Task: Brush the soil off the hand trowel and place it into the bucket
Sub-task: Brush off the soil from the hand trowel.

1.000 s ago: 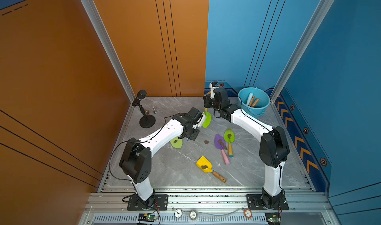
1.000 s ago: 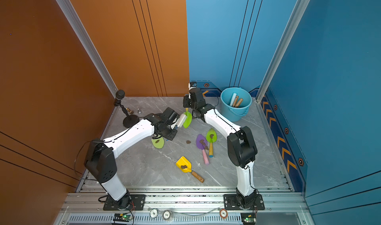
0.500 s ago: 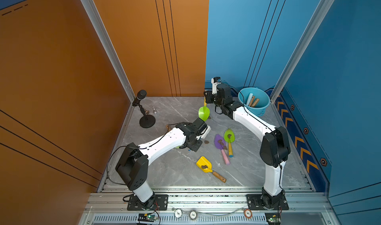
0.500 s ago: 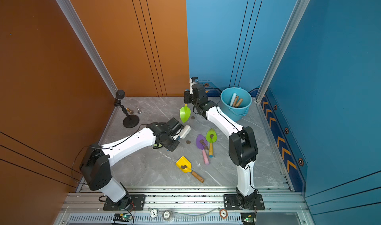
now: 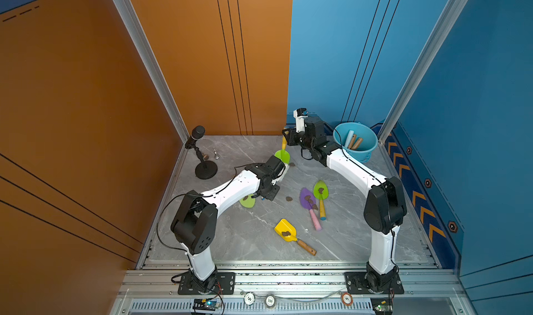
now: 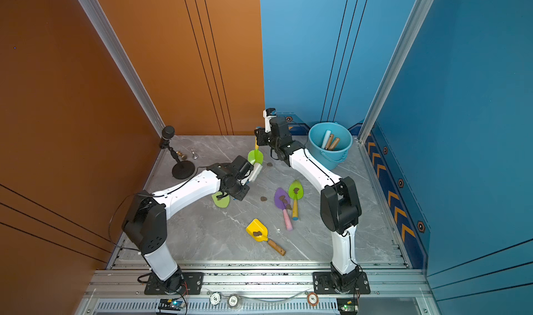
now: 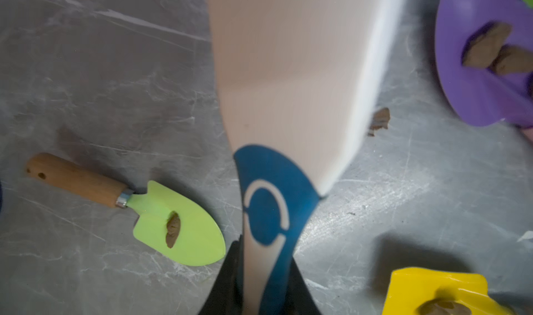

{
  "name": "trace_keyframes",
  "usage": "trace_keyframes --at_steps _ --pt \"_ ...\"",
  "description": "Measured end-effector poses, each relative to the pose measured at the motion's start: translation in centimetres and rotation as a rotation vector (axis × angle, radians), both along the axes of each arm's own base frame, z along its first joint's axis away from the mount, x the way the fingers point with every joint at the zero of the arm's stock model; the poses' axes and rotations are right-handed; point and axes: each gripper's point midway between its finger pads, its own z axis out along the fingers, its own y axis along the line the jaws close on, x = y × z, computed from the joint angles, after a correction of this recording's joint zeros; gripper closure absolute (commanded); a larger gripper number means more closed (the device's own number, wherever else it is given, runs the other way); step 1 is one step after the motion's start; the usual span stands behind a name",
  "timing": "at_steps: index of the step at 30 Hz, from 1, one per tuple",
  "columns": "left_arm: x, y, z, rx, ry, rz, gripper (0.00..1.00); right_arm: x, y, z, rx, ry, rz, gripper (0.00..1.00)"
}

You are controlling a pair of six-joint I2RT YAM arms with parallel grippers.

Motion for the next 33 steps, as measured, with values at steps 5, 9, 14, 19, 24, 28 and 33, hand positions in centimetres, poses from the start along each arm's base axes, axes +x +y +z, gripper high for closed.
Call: trace_keyframes --at_steps 5,9,14,19,24,28,33 --pt "-3.6 -0.6 -1.6 0.014 0.068 -0.049 1.0 1.3 -2.0 2.6 0.047 -0.036 -0.016 0.92" --pt "-3.9 -0.2 2.0 -0.128 0.056 0.004 1.0 1.7 -2.7 4.8 0.076 -0.092 0.028 0.93" --pt "-1.8 2.4 9.8 -0.529 0.055 0.162 1.0 0.1 -1.2 7.9 0.126 -0.221 0.251 0.93" --pt "-1.1 3.2 14.5 -0.857 0.158 0.213 1.0 -3.1 -0.3 12.1 0.223 -0.371 0.503 0.95" --pt "-2.5 1.3 19.1 -1.058 0.254 0.11 1.0 -6.1 -0.8 15.6 0.278 -0.461 0.68 0.95" --pt "-3.0 0.6 22.8 -1.153 0.254 0.02 1.0 -8.9 -0.4 17.0 0.276 -0.486 0.796 0.95" --pt "-3.8 -0.1 24.4 -1.202 0.282 -0.043 1.0 -12.0 0.7 18.2 0.271 -0.507 0.899 0.96"
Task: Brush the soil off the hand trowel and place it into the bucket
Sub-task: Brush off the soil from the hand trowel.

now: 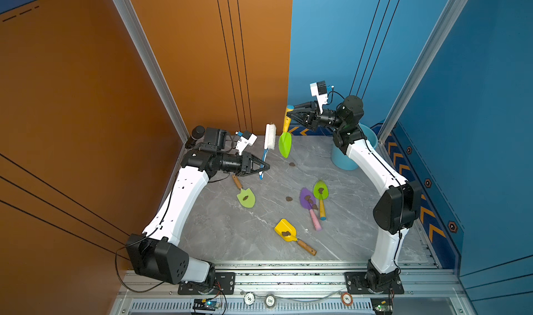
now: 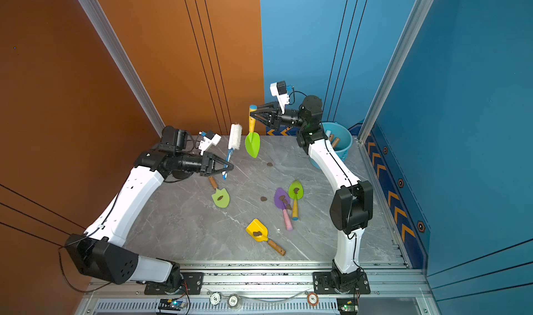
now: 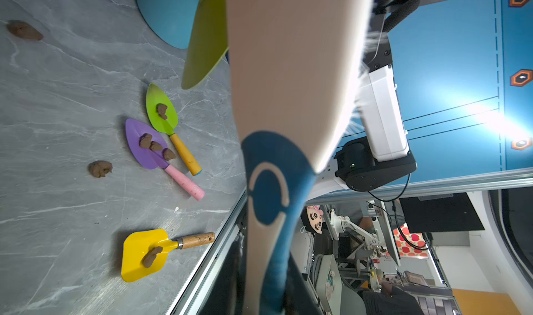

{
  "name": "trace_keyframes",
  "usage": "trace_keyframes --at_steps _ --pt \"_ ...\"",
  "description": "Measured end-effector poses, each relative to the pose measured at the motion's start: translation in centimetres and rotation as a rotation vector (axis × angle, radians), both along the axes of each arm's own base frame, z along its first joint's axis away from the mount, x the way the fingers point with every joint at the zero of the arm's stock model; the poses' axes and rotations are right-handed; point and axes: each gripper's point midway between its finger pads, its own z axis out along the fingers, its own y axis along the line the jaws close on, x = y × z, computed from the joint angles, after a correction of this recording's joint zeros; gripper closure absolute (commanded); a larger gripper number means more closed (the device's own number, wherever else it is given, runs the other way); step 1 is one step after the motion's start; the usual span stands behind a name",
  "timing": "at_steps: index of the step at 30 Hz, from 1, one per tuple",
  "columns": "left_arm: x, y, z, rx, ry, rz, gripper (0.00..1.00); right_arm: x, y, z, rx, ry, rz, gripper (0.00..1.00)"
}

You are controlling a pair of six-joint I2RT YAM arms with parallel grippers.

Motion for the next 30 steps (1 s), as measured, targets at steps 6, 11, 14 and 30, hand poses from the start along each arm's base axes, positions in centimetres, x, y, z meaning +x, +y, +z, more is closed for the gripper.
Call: trace_keyframes --at_steps 6,11,14,30 --pt "-1.0 -2.0 -0.8 -0.009 0.038 -0.078 1.0 -1.8 0.7 1.3 -0.001 -0.044 0.055 0.96" --pt "-3.9 -4.7 -2.5 0.008 0.079 -0.184 1.0 -2.4 0.4 3.1 0.022 -0.085 0.057 0.97" --pt "-5.3 -5.7 -4.0 0.027 0.118 -0.23 1.0 -3.1 0.2 4.8 0.047 -0.121 0.064 0.97" --pt "-0.8 -0.6 1.5 0.007 -0.075 -0.02 1.0 -5.6 0.4 7.9 0.097 -0.181 0.11 0.97"
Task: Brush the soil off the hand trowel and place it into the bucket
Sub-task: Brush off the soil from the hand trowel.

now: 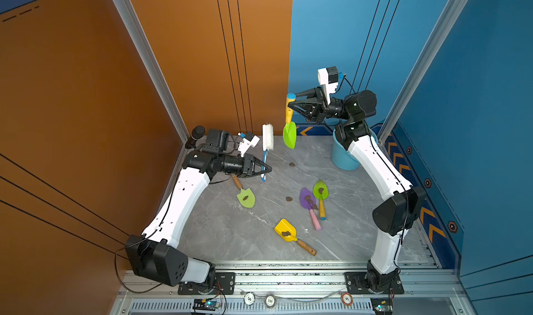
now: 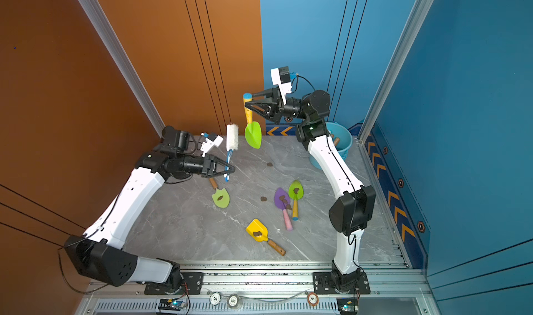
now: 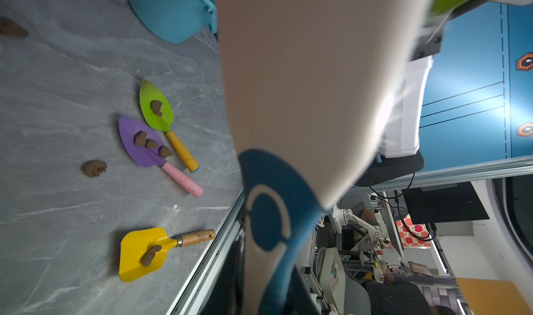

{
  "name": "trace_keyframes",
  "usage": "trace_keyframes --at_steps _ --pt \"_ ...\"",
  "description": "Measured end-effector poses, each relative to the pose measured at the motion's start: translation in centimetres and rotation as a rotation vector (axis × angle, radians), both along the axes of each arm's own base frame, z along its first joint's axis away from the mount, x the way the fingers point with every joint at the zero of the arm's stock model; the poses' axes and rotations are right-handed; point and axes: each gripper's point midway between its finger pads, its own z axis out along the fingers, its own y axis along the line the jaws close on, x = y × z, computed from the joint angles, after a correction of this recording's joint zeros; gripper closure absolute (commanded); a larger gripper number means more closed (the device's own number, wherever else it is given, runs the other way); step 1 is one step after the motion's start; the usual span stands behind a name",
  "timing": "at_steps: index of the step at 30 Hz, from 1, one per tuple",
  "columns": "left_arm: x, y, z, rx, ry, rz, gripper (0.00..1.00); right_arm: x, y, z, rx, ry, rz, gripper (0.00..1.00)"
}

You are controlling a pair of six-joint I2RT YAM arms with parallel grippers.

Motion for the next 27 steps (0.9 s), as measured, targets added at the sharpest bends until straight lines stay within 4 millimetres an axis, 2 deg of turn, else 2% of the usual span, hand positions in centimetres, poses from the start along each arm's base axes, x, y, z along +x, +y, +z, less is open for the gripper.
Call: trace_keyframes --at_steps 3,6,8,14,18,20,22,25,27 --pt "-0.7 -0.8 2.0 -0.023 -0.064 -0.035 1.0 -0.6 0.6 0.4 0.003 -0.01 0.021 0.97" --pt "-1.5 -1.9 1.8 -0.024 -0.061 -0.077 1.0 -0.8 1.0 0.7 0.006 -0.02 0.036 0.97" --pt "-2.0 -2.7 0.8 -0.016 -0.036 -0.105 1.0 -0.8 1.0 0.9 0.005 -0.025 0.042 0.97" --pt "-3.9 -6.1 -4.9 0.045 0.111 -0.226 1.0 -0.5 0.6 1.4 0.006 -0.033 0.039 0.97" --pt "-3.9 -7.4 -8.0 0.089 0.175 -0.257 1.0 0.4 -0.5 2.0 0.026 -0.036 -0.004 0.96" --pt "-3.5 -7.5 -8.8 0.114 0.177 -0.244 1.0 1.9 -1.4 2.1 0.041 -0.013 -0.056 0.95" --pt "-2.8 -7.2 -9.6 0.153 0.169 -0.21 1.0 4.3 -2.8 2.1 0.063 0.025 -0.143 0.94" --pt "-1.3 -6.6 -11.0 0.224 0.155 -0.142 1.0 9.6 -5.8 0.9 0.095 0.097 -0.345 0.95" --pt "-0.3 -6.0 -12.1 0.273 0.15 -0.096 1.0 13.9 -8.4 -1.1 0.087 0.168 -0.528 0.95"
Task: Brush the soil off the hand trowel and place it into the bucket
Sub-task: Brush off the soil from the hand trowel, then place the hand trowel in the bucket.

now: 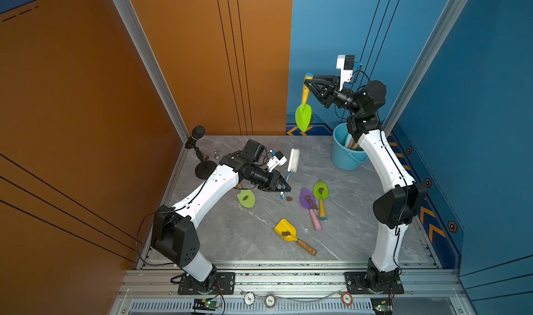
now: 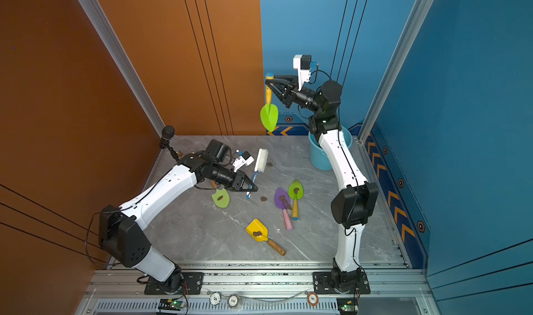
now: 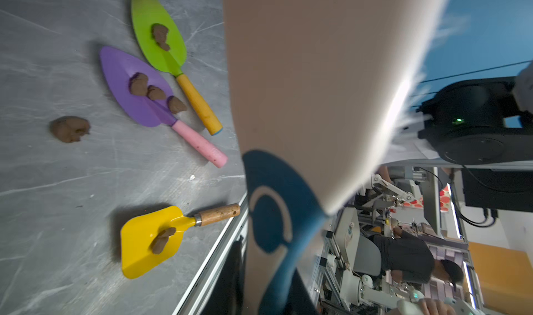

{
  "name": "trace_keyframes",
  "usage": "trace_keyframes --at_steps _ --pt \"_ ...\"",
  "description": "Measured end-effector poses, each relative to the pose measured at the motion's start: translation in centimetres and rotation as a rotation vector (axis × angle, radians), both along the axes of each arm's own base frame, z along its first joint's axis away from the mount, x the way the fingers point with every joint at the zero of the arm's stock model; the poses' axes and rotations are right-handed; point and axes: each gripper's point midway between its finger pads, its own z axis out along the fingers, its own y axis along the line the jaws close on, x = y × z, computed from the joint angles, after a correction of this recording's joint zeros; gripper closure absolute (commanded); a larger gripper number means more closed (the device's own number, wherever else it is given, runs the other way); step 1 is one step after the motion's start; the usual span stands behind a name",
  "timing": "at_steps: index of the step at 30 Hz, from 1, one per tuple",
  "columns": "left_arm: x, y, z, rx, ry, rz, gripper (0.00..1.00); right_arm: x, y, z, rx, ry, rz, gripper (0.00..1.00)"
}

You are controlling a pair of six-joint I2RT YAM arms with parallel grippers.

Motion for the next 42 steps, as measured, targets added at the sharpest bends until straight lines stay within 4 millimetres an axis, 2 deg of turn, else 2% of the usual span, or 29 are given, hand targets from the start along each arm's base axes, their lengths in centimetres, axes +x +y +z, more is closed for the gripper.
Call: trace_keyframes --at_steps 3,4,8,11,14,17,20,24,29,31,34,38,40,42 --pt "1.1 0.5 -1.4 0.063 -0.01 0.039 1.0 5.8 -4.9 -4.2 -0.055 0.13 -0.31 0.95" --pt "1.4 0.6 -1.8 0.079 -0.013 0.048 1.0 6.8 -6.1 -5.3 -0.074 0.156 -0.377 0.95" --pt "2.9 0.4 -2.7 0.117 -0.027 0.072 1.0 10.6 -13.5 -10.1 -0.134 0.257 -0.673 0.96" --pt "3.9 0.2 -3.0 0.125 -0.034 0.08 1.0 12.1 -19.3 -14.3 -0.177 0.336 -0.855 0.95" --pt "4.7 0.0 -3.3 0.126 -0.03 0.086 1.0 12.6 -24.4 -17.9 -0.217 0.404 -0.984 0.93" --pt "5.2 -0.2 -3.7 0.128 -0.024 0.088 1.0 12.8 -27.2 -20.3 -0.253 0.441 -1.034 0.88" --pt "5.9 -0.2 -3.5 0.124 -0.03 0.095 1.0 13.2 -27.7 -22.1 -0.278 0.462 -1.027 0.82" --pt "6.6 0.0 -3.0 0.117 -0.039 0.112 1.0 13.8 -26.7 -25.2 -0.302 0.508 -0.976 0.78" --pt "6.9 0.2 -3.0 0.12 -0.042 0.121 1.0 14.6 -25.9 -29.1 -0.317 0.576 -0.929 0.64" --pt "6.9 0.3 -3.0 0.125 -0.044 0.125 1.0 14.7 -25.8 -30.1 -0.317 0.597 -0.92 0.59" --pt "7.1 0.5 -3.0 0.135 -0.05 0.137 1.0 14.6 -25.4 -30.4 -0.312 0.617 -0.898 0.56" --pt "6.9 1.4 -2.5 0.145 -0.07 0.162 1.0 14.6 -24.5 -29.4 -0.309 0.621 -0.874 0.56" --pt "6.9 2.3 -1.9 0.152 -0.088 0.186 1.0 14.3 -23.4 -28.9 -0.313 0.625 -0.858 0.55" --pt "6.8 3.5 -1.2 0.163 -0.112 0.223 1.0 13.5 -21.5 -28.2 -0.324 0.635 -0.829 0.55"
